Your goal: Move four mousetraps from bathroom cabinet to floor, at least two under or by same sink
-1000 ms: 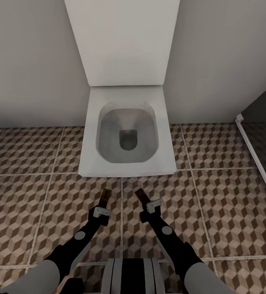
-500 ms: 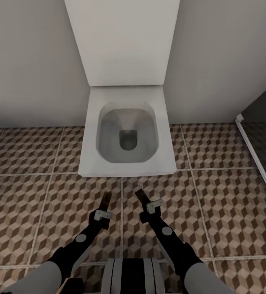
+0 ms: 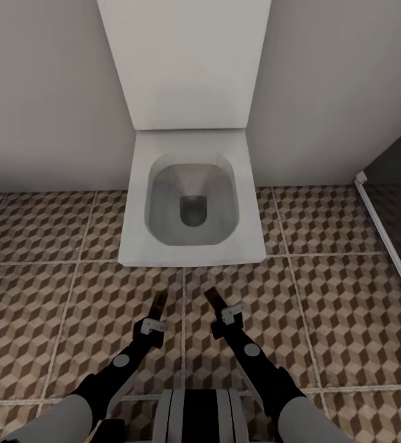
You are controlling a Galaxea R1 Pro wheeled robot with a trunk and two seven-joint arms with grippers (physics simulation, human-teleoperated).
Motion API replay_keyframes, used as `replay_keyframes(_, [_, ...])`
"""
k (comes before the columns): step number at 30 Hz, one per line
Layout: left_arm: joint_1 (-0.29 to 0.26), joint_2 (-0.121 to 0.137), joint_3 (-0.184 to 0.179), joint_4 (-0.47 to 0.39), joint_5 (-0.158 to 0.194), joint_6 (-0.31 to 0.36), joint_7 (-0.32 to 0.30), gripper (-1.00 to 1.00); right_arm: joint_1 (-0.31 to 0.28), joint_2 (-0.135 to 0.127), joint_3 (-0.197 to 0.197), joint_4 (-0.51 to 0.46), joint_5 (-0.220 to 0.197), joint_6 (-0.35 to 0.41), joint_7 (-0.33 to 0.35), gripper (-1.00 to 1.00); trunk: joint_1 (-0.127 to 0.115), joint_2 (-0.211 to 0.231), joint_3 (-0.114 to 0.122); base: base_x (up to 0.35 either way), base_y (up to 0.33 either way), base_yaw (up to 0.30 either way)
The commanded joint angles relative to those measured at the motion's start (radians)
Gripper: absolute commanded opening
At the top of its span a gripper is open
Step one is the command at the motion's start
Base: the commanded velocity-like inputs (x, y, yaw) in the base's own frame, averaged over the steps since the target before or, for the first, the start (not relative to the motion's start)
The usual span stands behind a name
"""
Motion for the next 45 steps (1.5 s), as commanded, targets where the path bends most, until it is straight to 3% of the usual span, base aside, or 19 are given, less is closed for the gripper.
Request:
replay_keyframes(1, [-0.001, 0.001, -0.008, 0.000, 0.007, -0.003, 0.005, -1.00, 0.000, 0.000, -0.001, 0.002, 0.004, -0.003, 0.001, -1.00, 0.000, 0.000, 0.000, 0.000, 0.000, 0.000])
replay_keyframes(30, [-0.001, -0.007, -0.008, 0.027, 0.007, -0.006, 0.004, -1.00, -0.002, 0.000, -0.003, 0.045, 0.006, -0.002, -0.004, -1.00, 0.000, 0.000, 0.000, 0.002, 0.000, 0.000])
replay_keyframes(45, [-0.001, -0.007, -0.008, 0.027, 0.007, -0.006, 0.004, -1.00, -0.002, 0.000, -0.003, 0.045, 0.006, -0.003, -0.004, -1.00, 0.000, 0.000, 0.000, 0.165, 0.000, 0.000])
